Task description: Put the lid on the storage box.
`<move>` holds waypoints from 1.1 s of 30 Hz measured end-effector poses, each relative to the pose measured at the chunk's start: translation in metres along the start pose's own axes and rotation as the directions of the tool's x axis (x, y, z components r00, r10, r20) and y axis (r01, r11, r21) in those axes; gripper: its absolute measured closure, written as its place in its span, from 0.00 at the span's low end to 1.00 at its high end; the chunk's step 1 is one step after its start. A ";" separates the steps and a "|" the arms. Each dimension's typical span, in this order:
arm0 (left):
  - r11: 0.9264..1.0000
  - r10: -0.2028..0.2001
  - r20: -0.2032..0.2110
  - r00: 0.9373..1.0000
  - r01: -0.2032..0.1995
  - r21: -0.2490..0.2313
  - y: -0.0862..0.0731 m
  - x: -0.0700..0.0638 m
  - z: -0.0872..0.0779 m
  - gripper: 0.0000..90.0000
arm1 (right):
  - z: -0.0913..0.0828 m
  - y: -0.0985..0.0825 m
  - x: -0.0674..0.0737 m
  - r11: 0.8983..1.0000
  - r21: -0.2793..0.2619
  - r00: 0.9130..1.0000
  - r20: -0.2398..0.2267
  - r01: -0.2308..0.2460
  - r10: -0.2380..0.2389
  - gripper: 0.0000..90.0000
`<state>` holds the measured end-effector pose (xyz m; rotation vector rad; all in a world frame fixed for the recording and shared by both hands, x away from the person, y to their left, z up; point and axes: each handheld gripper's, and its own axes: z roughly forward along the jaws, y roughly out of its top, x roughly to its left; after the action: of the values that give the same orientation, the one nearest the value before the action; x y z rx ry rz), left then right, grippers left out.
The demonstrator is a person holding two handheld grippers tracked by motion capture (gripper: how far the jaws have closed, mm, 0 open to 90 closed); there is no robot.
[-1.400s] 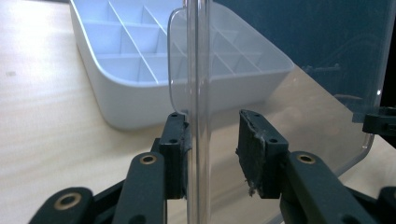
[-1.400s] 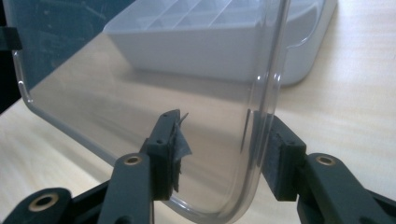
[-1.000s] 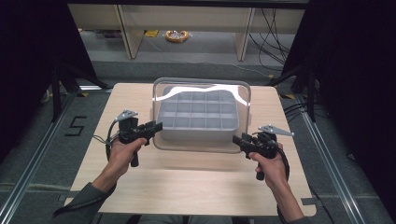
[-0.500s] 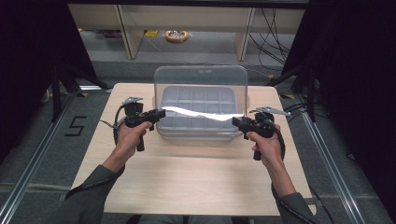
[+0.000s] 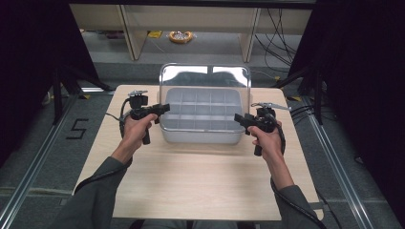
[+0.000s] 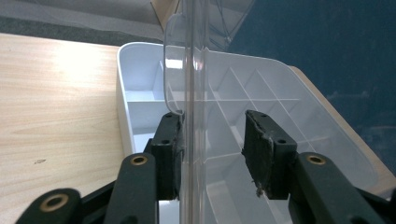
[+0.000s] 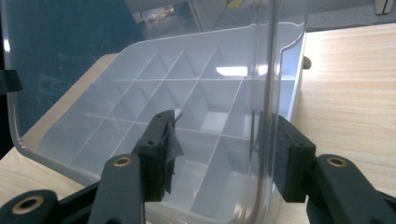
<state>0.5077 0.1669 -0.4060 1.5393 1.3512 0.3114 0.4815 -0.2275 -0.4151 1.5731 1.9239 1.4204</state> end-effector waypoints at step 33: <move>0.994 -0.080 -0.037 0.996 0.083 0.071 -0.013 0.025 0.036 0.61 | 0.030 -0.008 -0.007 0.992 0.042 0.992 0.028 -0.122 0.120 0.50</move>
<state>0.5357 0.1680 -0.4426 1.5396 1.4624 0.2412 0.5007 -0.2181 -0.4383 1.7467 1.8863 1.4058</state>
